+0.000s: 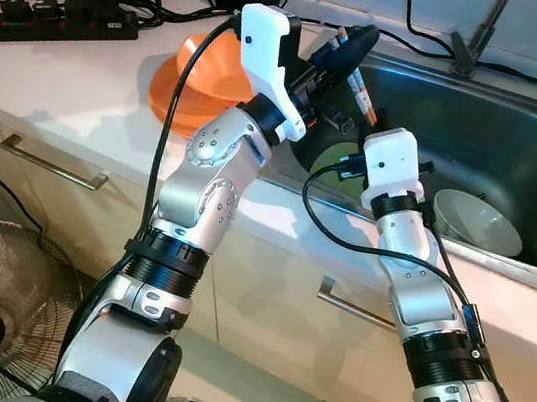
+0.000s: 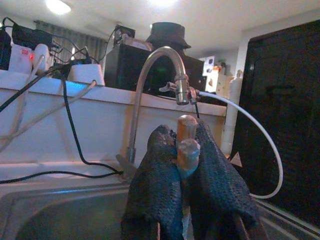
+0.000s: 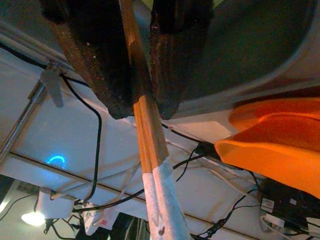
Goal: Kitchen organization
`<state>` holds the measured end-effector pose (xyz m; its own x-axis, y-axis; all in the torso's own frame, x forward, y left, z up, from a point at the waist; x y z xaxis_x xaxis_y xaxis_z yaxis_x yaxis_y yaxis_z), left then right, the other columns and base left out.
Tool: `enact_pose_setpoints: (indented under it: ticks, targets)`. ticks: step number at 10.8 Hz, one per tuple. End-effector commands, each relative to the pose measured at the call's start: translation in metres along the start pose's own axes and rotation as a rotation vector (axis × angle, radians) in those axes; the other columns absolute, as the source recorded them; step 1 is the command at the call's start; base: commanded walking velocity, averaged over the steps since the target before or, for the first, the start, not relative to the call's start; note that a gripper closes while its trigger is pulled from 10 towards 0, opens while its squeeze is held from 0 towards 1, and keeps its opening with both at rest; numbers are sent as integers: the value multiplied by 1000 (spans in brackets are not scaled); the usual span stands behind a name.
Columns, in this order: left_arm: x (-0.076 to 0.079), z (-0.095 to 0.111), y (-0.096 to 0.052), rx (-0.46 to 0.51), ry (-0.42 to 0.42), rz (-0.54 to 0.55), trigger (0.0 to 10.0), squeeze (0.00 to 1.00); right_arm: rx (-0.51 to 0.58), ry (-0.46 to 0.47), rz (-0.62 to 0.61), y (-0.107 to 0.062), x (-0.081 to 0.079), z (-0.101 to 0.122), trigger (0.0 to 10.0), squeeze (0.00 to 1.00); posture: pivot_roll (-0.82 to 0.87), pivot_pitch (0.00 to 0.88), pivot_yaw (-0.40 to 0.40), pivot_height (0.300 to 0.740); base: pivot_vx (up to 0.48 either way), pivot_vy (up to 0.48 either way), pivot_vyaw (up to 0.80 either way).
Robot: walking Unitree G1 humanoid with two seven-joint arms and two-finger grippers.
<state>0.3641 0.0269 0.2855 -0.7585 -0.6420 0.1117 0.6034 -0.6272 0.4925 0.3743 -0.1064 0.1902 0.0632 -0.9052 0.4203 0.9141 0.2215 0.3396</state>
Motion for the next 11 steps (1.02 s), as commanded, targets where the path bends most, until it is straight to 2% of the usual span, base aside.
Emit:
enact_pose_setpoints:
  ticks: [1, 2, 3, 7, 10, 11]
  targets:
    - [-2, 3, 0, 0, 12, 8, 10000, 0, 4, 14, -32, 4, 6, 2, 0, 0, 57, 62, 64, 740, 0, 0, 0]
    - [-3, 3, 1, 1, 8, 10, 10000, 94, 3, 14, -33, 4, 6, 2, 0, 0, 59, 66, 64, 740, 0, 0, 0]
    - [-3, 3, 0, 0, 4, 13, 10000, 1000, 2, 13, -34, 4, 6, 2, 0, 0, 59, 66, 64, 740, 0, 0, 0]
    - [-5, 6, -3, 27, -54, 27, 10000, 1000, -12, 9, -40, 1, 6, -4, 0, 0, 59, 2, 66, 740, 0, 0, 0]
    - [-12, 7, -14, 36, -83, 57, 10000, 1000, -67, 25, -119, 6, 27, -13, 0, 0, 59, 19, 64, 740, 0, 0, 0]
    - [-14, 5, -21, 35, -79, 78, 10000, 114, -88, 38, -137, 7, 35, -18, 3176, 0, 66, 23, 59, 740, 0, 0, 0]
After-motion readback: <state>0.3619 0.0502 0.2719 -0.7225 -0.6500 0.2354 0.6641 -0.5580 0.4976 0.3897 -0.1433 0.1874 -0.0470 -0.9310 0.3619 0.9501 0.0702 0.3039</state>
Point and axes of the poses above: a point about 5 cm out from each wrist's last joint towards the gripper, its own y axis pointing out of the wrist towards the gripper, its own z axis along the axis of the wrist's last joint, x = y × z, the point moved 3 cm from there along y, pointing out of the wrist towards the gripper, and after that the axes turned 2 degrees about -y, right-handed, at the moved point
